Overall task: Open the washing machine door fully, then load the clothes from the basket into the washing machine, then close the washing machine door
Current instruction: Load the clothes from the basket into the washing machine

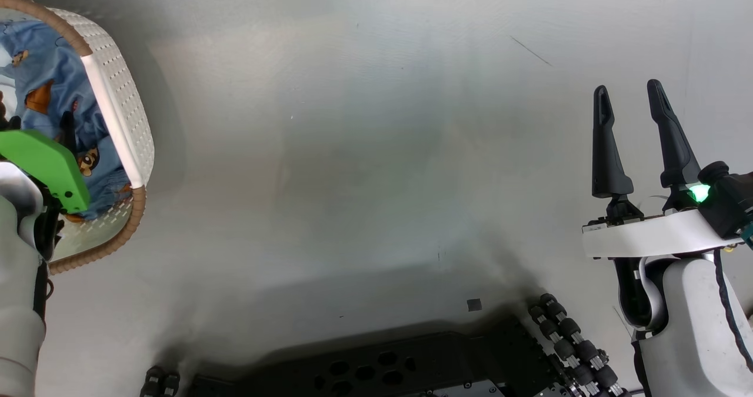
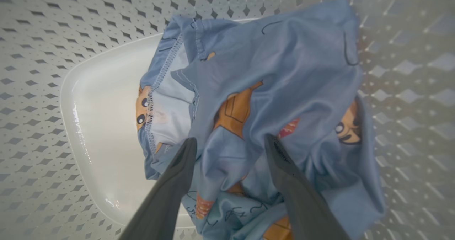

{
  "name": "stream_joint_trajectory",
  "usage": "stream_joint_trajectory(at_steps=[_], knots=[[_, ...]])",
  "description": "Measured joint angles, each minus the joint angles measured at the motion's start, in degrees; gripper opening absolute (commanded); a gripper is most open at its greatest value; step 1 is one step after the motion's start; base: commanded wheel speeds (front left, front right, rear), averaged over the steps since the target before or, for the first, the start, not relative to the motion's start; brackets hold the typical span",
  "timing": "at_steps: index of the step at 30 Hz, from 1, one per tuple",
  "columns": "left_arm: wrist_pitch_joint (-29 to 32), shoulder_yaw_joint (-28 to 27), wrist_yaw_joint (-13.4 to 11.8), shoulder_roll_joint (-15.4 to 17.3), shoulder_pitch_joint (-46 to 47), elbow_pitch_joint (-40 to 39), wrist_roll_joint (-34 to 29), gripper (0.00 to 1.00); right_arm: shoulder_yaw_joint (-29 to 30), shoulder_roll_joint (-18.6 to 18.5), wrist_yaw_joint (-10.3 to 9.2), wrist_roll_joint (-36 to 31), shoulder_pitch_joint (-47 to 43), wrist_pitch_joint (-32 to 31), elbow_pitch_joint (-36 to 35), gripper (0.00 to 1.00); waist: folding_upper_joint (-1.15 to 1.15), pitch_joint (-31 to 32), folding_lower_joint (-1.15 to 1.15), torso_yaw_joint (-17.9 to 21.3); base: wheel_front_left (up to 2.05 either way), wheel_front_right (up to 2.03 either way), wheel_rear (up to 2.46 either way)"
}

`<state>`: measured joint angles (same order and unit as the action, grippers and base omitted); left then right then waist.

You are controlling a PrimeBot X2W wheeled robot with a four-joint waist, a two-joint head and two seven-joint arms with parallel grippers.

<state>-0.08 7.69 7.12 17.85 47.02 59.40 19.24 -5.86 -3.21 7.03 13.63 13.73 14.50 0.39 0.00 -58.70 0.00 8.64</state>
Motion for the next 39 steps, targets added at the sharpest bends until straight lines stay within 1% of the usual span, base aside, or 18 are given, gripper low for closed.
stream_joint_trajectory(at_steps=[4, 5, 6, 7, 8, 17, 22, 31, 35, 39], knots=[[0.62, 0.0, 0.0, 0.08, 0.05, 1.55, -0.01, 1.0, 0.01, 0.02, 0.0, 0.02, 0.0, 0.0, 0.0, 1.0, 0.0, -0.01, 0.0, 0.29, 0.0, 0.0, 0.0], [0.79, -0.02, 0.0, 0.09, 0.05, 1.83, 0.0, 0.81, 0.01, 0.02, 0.0, 0.02, 0.0, 0.0, 0.0, 1.0, 0.0, 0.0, 0.0, 0.34, 0.0, 0.0, 0.0], [1.09, -0.02, 0.0, 0.09, 0.12, 2.18, 0.0, 0.4, 0.01, 0.03, 0.0, 0.03, 0.0, 0.0, 0.0, 1.0, 0.0, 0.02, 0.0, 0.39, 0.0, 0.0, 0.0], [1.09, -0.01, 0.0, 0.09, 0.19, 2.55, 0.0, 0.07, 0.01, 0.03, 0.0, 0.08, 0.0, 0.0, -0.01, 1.0, 0.0, 0.04, 0.0, 0.42, 0.0, 0.0, 0.0], [1.09, -0.02, 0.0, 0.09, 0.24, 2.75, 0.0, 0.0, 0.01, 0.04, 0.0, 0.18, 0.0, 0.0, -0.01, 1.0, 0.0, 0.07, 0.0, 0.45, 0.0, 0.0, 0.0], [-0.88, -0.08, 0.01, -0.13, 0.3, 3.32, 0.01, 0.0, 0.3, 0.15, 0.0, 0.2, 0.09, 0.0, 0.01, 1.0, 0.0, 1.55, 0.0, 0.11, 0.0, 0.0, 0.0], [-2.13, 0.07, 0.01, -1.0, 0.22, 3.44, 0.01, 0.0, 0.4, 0.19, -0.01, 0.2, 0.68, 0.0, 0.09, 1.0, 0.0, 2.71, 0.0, -0.15, 0.0, 0.0, 0.0], [-6.68, 0.22, 0.11, -2.89, -0.77, 4.33, 0.65, 0.0, 1.05, 0.22, 0.0, 0.18, 1.44, 0.0, 0.84, 1.0, 0.0, 6.25, 0.0, -0.99, 0.0, 0.0, 0.0], [-9.27, -0.32, 0.18, -3.13, -2.62, 4.71, 1.55, 0.0, 1.14, 0.22, 0.0, 0.0, 1.49, 0.0, 1.4, 1.0, 0.0, 8.21, 0.0, -1.51, 0.0, 0.0, 0.0], [-12.17, -0.87, 0.18, -4.33, -4.34, 4.81, 2.36, 0.0, 1.27, -0.15, 0.0, -0.09, 1.51, 0.0, 2.13, 1.0, 0.0, 10.41, 0.0, -2.09, 0.0, 0.0, 0.0]])
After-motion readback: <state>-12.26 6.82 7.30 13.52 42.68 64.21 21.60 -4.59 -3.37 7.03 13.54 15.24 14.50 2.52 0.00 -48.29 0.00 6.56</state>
